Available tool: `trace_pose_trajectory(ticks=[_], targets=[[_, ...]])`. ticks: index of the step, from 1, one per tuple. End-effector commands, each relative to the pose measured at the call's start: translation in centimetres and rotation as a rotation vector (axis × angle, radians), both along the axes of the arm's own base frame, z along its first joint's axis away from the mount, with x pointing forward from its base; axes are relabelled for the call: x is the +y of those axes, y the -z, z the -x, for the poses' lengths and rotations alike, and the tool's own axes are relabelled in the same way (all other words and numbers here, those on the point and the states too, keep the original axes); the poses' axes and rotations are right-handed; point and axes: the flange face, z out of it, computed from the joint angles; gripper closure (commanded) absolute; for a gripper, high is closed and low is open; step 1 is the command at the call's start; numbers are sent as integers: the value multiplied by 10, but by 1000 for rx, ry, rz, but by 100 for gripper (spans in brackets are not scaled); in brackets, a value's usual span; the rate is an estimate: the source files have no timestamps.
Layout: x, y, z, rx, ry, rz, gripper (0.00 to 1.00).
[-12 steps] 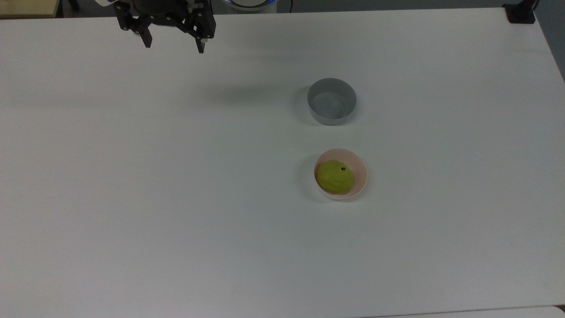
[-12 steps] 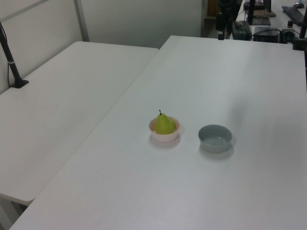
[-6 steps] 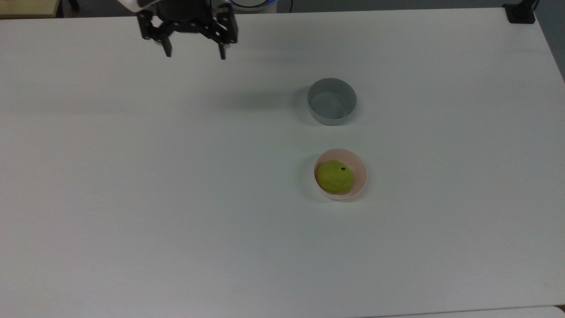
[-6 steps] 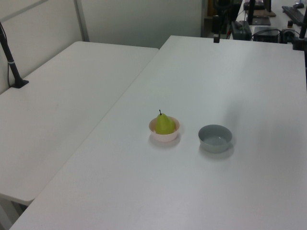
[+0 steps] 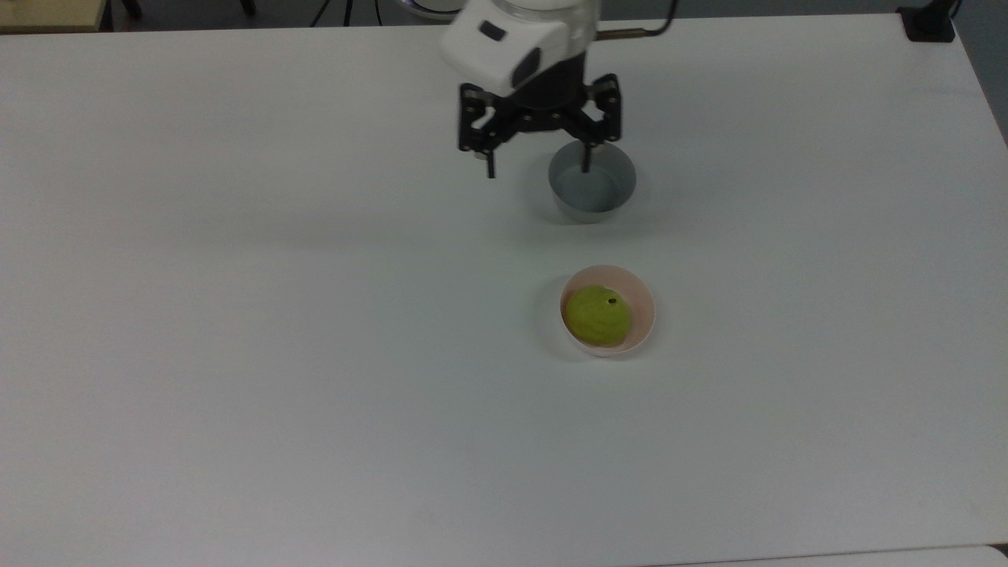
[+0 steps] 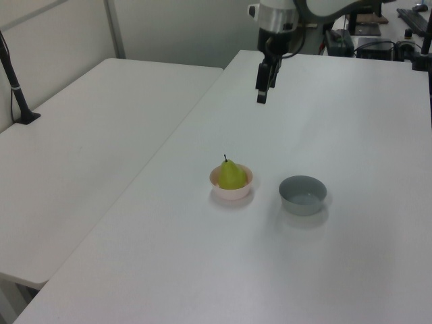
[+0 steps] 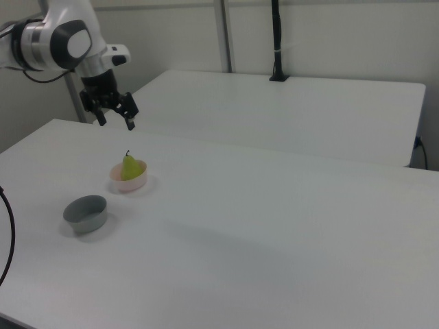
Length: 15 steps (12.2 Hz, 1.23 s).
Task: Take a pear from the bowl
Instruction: 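Move the open gripper over the pink bowl holding the green pear, then lower the gripper around the pear and close on it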
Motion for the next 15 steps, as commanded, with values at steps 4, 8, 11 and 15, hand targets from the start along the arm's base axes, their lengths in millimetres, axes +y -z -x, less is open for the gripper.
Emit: trace_pose_trajectory(ticks=[4,8,11,15], targets=[[66,76,-24,-46,1,30,0],[88,154,-36,-26,-29,105,0],[89,173,-43,-61,-39,127,0],[95,195,-47,-81,-36,133,0]])
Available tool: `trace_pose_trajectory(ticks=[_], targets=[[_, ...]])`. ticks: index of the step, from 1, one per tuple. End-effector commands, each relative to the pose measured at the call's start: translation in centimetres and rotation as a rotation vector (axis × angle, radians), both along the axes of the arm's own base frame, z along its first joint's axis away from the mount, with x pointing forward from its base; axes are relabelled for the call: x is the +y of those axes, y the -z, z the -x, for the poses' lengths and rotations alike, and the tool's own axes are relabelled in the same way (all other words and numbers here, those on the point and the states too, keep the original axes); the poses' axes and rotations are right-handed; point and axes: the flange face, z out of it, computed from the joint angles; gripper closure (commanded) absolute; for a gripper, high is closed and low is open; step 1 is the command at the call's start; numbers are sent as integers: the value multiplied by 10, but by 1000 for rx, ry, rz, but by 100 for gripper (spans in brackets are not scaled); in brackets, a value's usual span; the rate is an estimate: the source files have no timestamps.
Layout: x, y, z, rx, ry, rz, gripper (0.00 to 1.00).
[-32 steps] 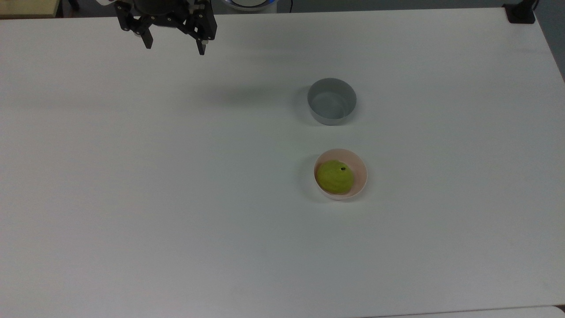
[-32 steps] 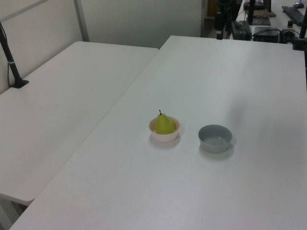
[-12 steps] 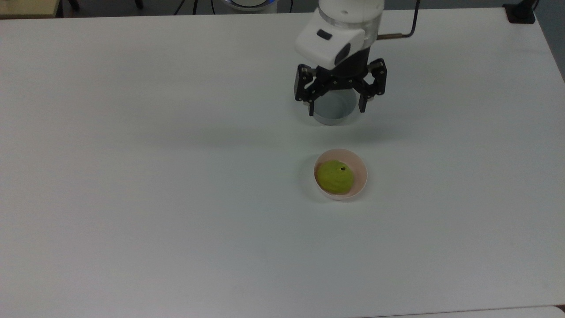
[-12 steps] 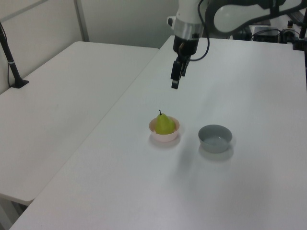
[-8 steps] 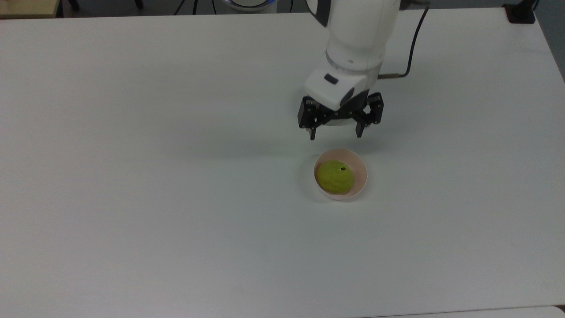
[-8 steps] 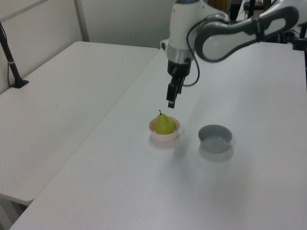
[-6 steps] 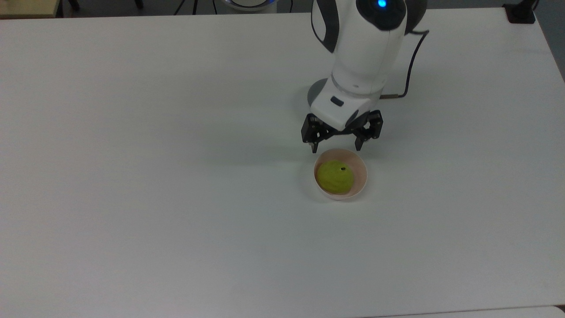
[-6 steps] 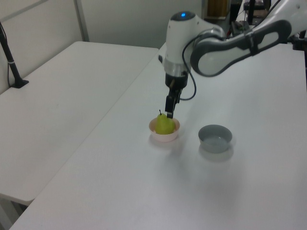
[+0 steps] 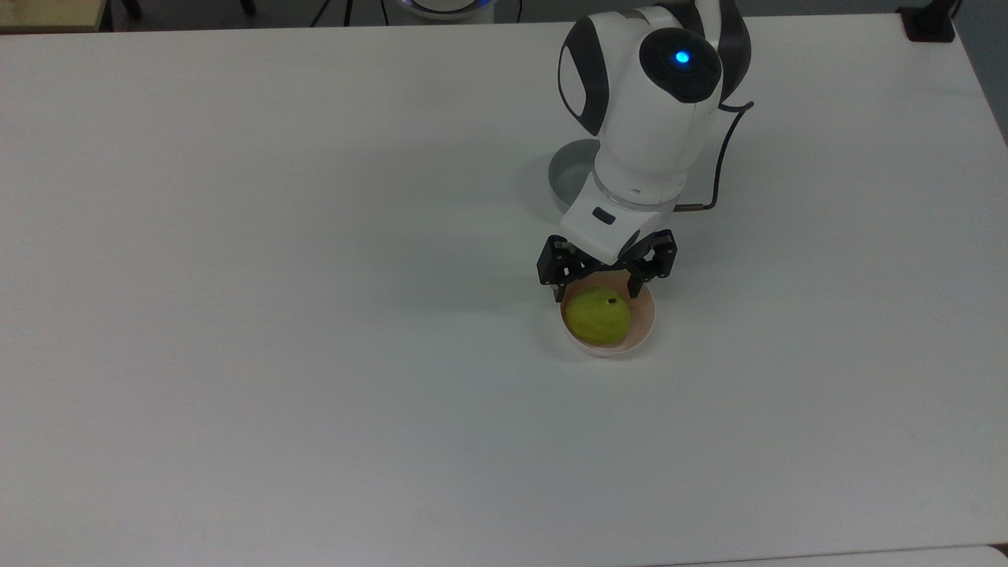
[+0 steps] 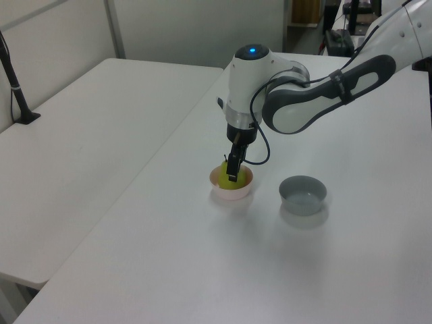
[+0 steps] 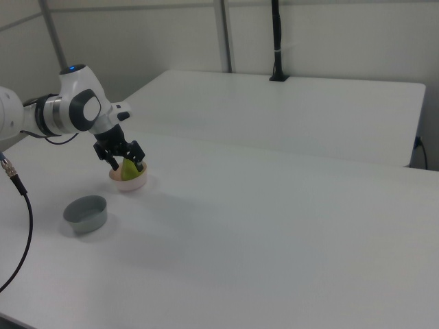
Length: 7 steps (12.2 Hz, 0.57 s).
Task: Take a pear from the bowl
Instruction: 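Lower the gripper around the pear and close on it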
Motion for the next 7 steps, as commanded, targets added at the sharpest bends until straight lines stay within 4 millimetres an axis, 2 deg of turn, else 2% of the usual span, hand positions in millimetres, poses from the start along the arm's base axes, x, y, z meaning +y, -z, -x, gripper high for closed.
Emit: trace_pose_trajectory(ticks=[1,2,3,6,7], targets=[[7,15,-5,-51,5,19,1],[8,15,-6,-53,8,19,4],[9,15,-5,-56,1,24,12],[10,16,-4,-54,12,23,59],[10,13,-4,-56,14,19,65]])
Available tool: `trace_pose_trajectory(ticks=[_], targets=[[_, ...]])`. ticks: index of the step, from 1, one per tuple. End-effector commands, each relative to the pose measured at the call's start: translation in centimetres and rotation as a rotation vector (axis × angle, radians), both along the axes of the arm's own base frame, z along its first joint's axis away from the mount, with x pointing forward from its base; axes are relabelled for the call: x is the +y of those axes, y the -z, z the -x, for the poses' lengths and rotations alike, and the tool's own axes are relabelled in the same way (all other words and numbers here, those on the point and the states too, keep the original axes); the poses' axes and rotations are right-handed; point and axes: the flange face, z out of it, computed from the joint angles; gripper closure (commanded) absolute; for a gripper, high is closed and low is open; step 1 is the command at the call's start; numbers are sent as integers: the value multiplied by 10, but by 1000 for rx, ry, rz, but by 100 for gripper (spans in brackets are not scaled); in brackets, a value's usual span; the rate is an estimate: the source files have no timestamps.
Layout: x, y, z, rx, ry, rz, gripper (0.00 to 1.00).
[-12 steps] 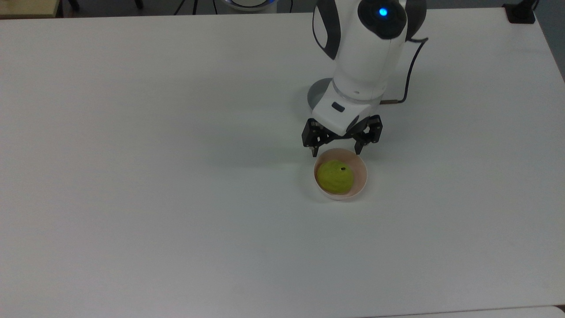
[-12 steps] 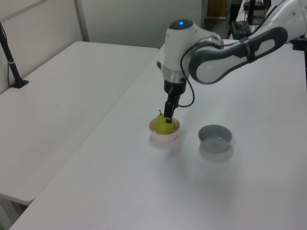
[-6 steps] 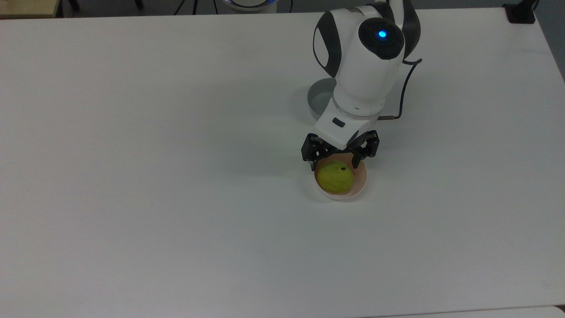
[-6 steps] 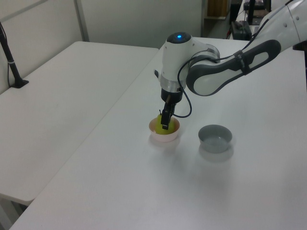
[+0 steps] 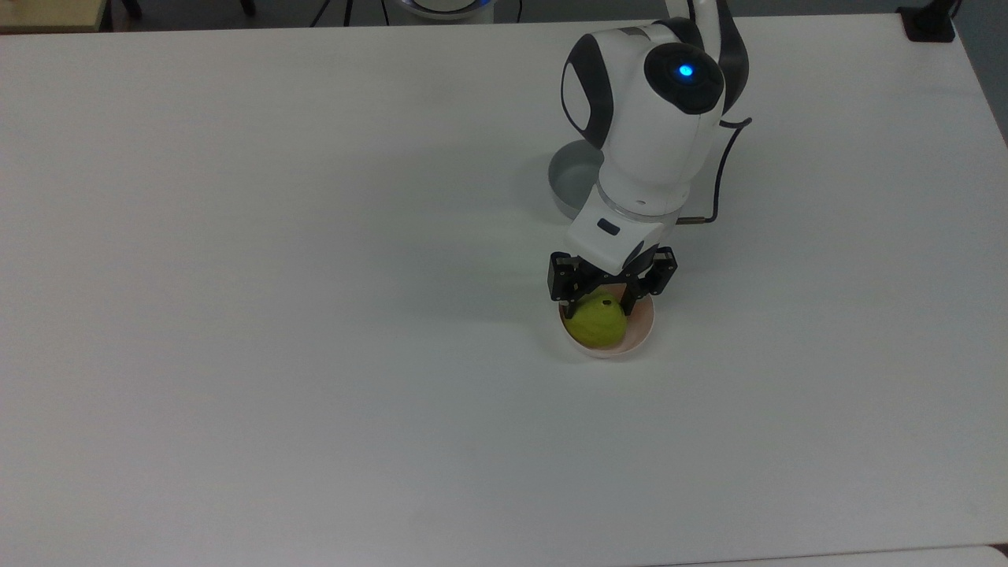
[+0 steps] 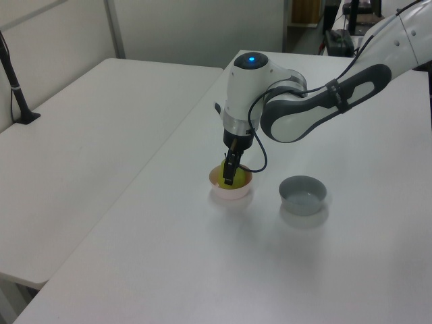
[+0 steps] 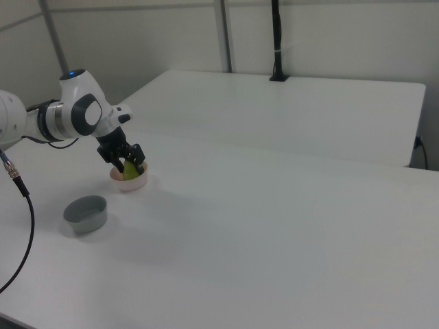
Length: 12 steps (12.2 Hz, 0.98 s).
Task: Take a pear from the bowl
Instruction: 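Lower the gripper around the pear and close on it, then lift the pear up out of the pink bowl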
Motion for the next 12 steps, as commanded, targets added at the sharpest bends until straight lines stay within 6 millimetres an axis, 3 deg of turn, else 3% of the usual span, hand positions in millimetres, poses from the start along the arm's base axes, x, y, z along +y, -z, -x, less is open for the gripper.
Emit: trace_pose_trajectory(ticks=[1,4,7,9,11,12], targets=[[4,-14,2,-29,23,-3,65],[-6,-91,6,-110,62,-75,65],[-50,-150,15,-84,116,-116,65],[-92,-169,20,-45,111,-99,65],[-183,-172,23,7,119,-53,65],[-212,-170,26,37,115,-40,65]])
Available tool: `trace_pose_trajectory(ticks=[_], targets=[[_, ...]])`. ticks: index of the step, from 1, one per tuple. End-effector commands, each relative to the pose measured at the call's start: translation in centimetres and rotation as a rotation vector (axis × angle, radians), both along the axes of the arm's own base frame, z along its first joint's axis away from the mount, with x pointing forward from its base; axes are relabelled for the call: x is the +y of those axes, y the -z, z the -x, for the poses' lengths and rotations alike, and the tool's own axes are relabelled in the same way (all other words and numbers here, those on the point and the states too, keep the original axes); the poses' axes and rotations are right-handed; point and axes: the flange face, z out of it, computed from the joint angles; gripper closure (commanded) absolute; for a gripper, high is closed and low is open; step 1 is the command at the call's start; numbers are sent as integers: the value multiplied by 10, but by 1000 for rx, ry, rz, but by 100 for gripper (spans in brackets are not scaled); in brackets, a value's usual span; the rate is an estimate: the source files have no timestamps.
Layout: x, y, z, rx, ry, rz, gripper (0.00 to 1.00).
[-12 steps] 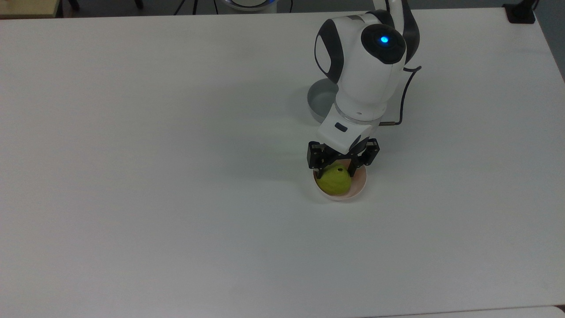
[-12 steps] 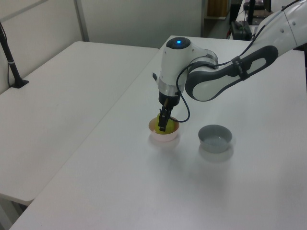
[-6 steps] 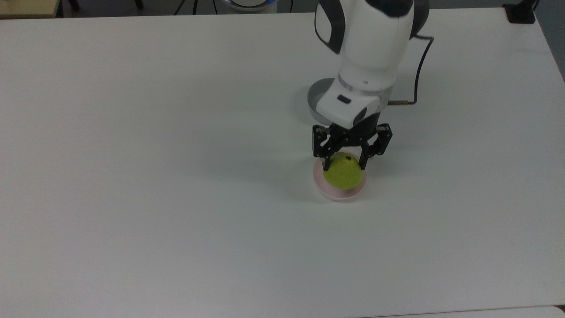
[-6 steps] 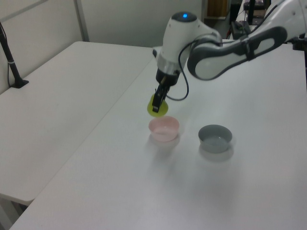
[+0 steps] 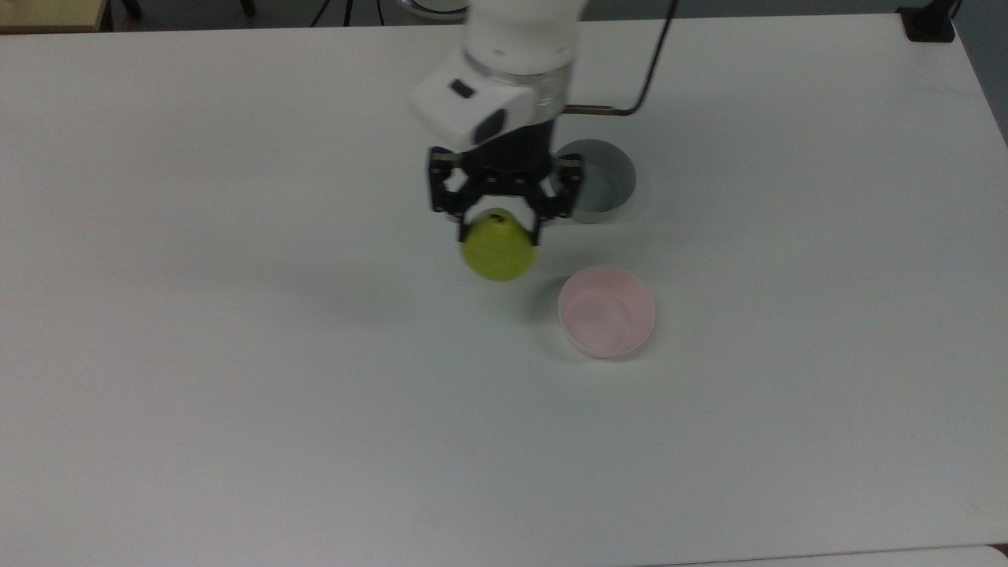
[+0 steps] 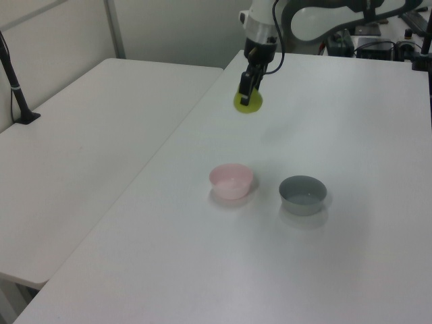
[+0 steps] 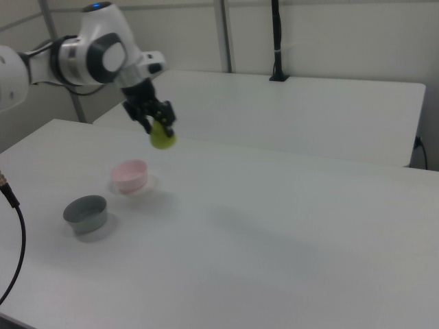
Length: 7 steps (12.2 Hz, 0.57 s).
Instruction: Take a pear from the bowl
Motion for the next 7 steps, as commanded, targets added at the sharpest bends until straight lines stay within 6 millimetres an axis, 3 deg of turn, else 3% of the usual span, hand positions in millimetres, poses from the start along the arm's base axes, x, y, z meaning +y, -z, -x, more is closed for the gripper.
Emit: trace_pose_trajectory(ticks=[1,3,7], targets=[[-97,0,18,73,-19,26,65],[-114,31,20,127,-30,41,64],[-109,96,14,229,-54,96,64]])
